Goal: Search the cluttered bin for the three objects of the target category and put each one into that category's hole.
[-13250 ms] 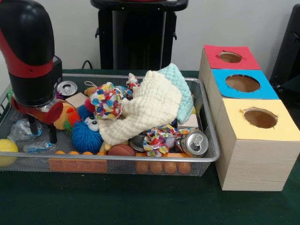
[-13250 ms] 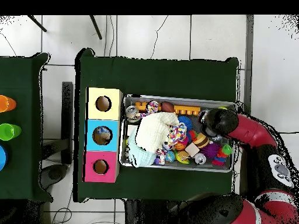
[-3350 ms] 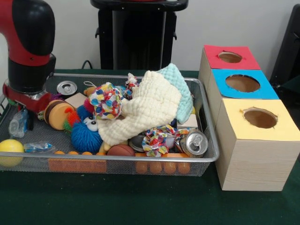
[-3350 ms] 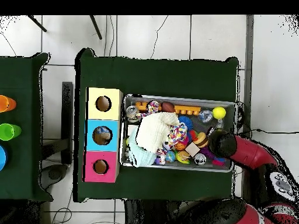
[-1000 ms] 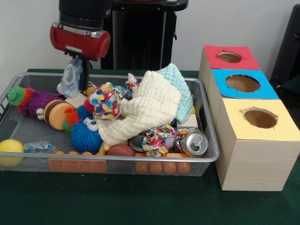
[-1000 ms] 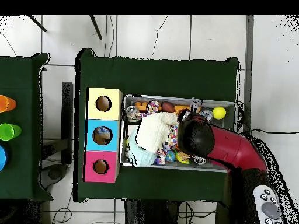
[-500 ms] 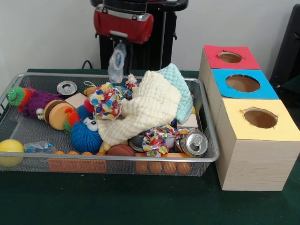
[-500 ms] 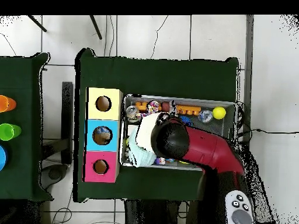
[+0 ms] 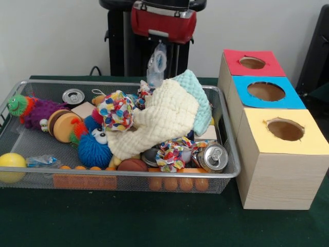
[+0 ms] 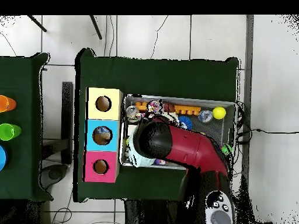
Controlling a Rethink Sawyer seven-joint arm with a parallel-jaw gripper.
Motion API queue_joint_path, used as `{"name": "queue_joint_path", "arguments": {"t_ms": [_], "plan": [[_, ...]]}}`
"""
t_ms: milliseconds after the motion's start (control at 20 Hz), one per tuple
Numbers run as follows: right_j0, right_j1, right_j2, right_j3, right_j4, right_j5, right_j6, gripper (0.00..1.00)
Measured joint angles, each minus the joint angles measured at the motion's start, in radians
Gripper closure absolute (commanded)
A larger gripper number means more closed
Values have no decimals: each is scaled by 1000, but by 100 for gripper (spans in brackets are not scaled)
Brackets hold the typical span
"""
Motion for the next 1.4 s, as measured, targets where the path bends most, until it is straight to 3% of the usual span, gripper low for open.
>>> {"name": "queue_joint_path", "arguments": {"t_ms": [750, 1400], "plan": [[163, 31, -89, -6, 119, 35, 7, 100], [269, 123, -151, -30, 211, 47, 82, 100]]}}
